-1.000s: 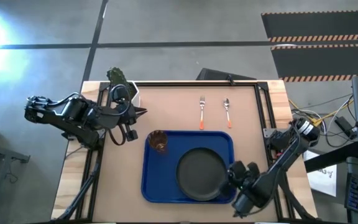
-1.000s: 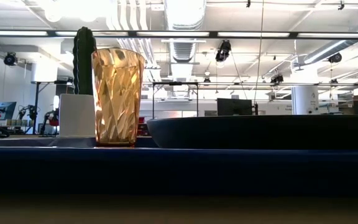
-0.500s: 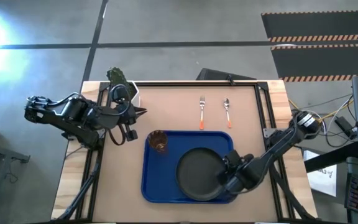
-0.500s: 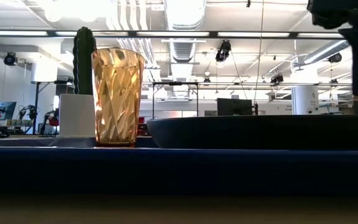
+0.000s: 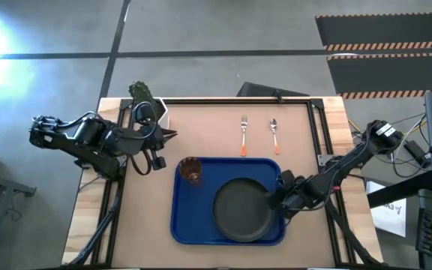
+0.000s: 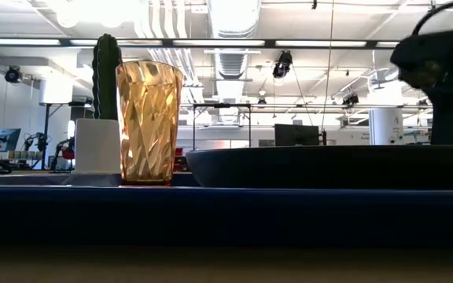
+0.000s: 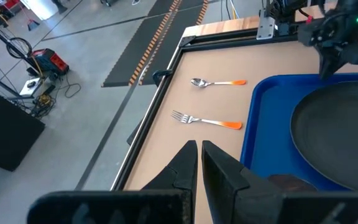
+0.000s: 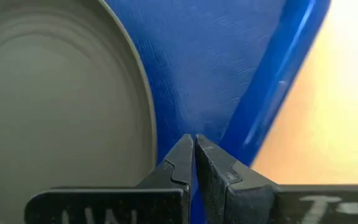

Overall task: Pick and place plate/cup/fork/spoon on tray
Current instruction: Adjust the black plate

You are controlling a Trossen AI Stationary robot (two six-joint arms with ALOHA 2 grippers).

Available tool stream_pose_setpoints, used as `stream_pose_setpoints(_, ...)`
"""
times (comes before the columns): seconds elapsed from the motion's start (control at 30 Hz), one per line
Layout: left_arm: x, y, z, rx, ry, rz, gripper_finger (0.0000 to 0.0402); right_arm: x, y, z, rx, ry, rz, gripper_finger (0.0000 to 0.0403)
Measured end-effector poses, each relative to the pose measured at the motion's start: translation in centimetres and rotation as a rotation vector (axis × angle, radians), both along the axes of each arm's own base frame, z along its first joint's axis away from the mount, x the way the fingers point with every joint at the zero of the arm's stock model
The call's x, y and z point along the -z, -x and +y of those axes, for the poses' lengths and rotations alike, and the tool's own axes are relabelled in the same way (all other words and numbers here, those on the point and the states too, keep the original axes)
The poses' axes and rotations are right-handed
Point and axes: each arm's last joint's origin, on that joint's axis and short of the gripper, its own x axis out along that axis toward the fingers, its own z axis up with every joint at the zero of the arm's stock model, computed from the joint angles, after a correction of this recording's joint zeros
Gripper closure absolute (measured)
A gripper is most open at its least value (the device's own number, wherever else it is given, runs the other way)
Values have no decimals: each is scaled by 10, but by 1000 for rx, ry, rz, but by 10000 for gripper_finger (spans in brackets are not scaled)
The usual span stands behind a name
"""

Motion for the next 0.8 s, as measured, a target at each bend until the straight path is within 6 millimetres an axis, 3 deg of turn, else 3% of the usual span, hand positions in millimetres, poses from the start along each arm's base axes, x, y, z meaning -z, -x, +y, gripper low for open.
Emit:
stream_pose_setpoints(0.5, -3, 5, 2, 2, 1, -15, 395, 39, -25, 15, 9, -71, -102, 394)
stream_pose_setpoints(0.8, -4, 7, 2, 11, -13, -11, 395, 42, -58, 14, -27, -65, -147, 394)
